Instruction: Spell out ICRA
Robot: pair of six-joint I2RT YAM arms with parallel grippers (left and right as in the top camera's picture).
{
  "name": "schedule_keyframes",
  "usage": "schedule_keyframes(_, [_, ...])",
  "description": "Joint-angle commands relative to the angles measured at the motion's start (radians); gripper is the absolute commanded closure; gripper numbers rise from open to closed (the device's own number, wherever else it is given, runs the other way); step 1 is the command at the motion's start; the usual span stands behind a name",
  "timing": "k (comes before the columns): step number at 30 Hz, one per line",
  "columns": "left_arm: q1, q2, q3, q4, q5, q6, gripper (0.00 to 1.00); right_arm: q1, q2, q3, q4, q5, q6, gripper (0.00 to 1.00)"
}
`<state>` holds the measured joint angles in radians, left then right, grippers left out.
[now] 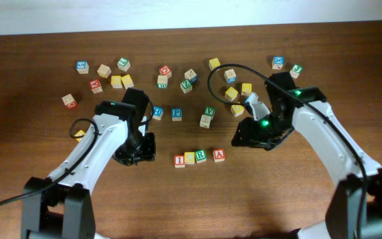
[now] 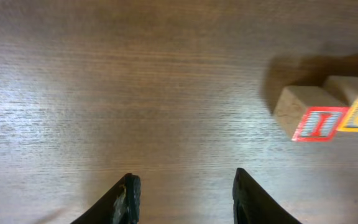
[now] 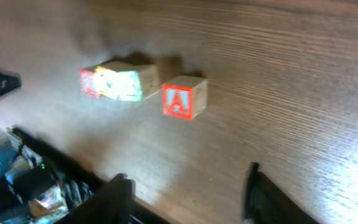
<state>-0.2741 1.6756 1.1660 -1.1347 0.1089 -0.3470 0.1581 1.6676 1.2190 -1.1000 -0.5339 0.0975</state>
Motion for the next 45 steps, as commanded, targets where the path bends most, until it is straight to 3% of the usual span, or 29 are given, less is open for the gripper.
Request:
schedule_keyframes(1, [-0.008, -0.006, -0.097, 0.064, 0.011, -0.080, 0.73, 0.010, 0.087, 0.013, 0.000, 0.035, 0.015, 0.61])
schedule_keyframes(3, [-0.031, -0.006, -0.155, 0.127, 0.071, -0.079, 0.76, 0.025, 0.141, 0.013, 0.016, 0.054, 0.016, 0.74])
schedule_keyframes(5, [-0.059, -0.006, -0.196, 0.187, 0.086, -0.104, 0.85, 0.042, 0.180, 0.012, 0.045, 0.053, 0.026, 0.82])
schedule_keyframes(7, [-0.083, -0.006, -0.219, 0.220, 0.087, -0.170, 1.00, 0.059, 0.196, 0.010, 0.080, 0.087, 0.080, 0.85])
schedule_keyframes(10, [-0.145, -0.006, -0.235, 0.241, 0.089, -0.234, 1.00, 0.077, 0.198, 0.010, 0.099, 0.244, 0.178, 0.85])
schedule_keyframes(21, [-0.336, -0.006, -0.235, 0.402, 0.012, -0.314, 1.00, 0.077, 0.198, 0.010, 0.132, 0.243, 0.178, 0.85])
schedule_keyframes(45, [-0.341, -0.006, -0.236, 0.469, -0.034, -0.319, 1.00, 0.077, 0.198, 0.010, 0.114, 0.230, 0.178, 0.85])
